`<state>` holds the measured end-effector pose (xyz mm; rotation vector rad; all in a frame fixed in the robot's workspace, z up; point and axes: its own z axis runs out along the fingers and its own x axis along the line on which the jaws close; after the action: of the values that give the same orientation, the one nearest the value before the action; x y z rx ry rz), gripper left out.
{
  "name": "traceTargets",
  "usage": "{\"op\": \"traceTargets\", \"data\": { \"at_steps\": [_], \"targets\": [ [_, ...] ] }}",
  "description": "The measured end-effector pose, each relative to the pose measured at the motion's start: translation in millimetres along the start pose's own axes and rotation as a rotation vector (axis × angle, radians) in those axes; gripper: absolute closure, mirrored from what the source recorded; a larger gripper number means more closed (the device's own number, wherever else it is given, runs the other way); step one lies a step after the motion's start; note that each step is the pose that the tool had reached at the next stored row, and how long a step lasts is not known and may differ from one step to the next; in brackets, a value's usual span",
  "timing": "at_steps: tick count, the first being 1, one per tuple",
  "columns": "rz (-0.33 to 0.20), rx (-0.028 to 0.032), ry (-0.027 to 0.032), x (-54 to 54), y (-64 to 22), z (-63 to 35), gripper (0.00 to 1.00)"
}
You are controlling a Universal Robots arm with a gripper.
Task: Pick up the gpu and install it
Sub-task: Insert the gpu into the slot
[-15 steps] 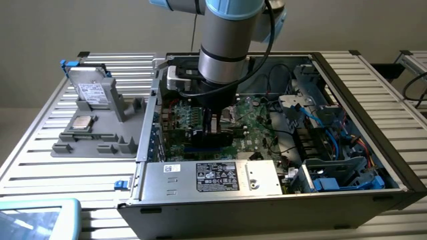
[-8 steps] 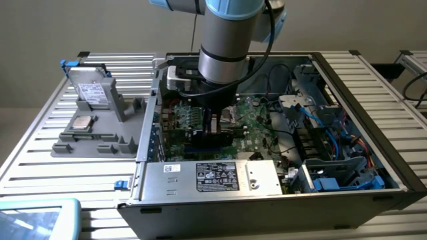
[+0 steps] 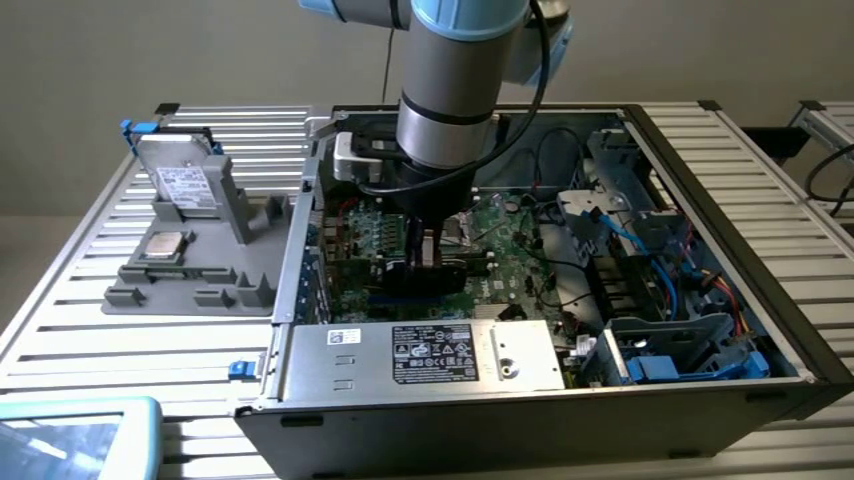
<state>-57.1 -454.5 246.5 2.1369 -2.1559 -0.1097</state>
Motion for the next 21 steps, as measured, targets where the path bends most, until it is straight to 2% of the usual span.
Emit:
{"op": "traceTargets", "data": {
  "at_steps": [21],
  "targets": [
    [0.0, 0.0, 0.0003, -0.3, -0.2, 1.7, 0.73]
  ]
}}
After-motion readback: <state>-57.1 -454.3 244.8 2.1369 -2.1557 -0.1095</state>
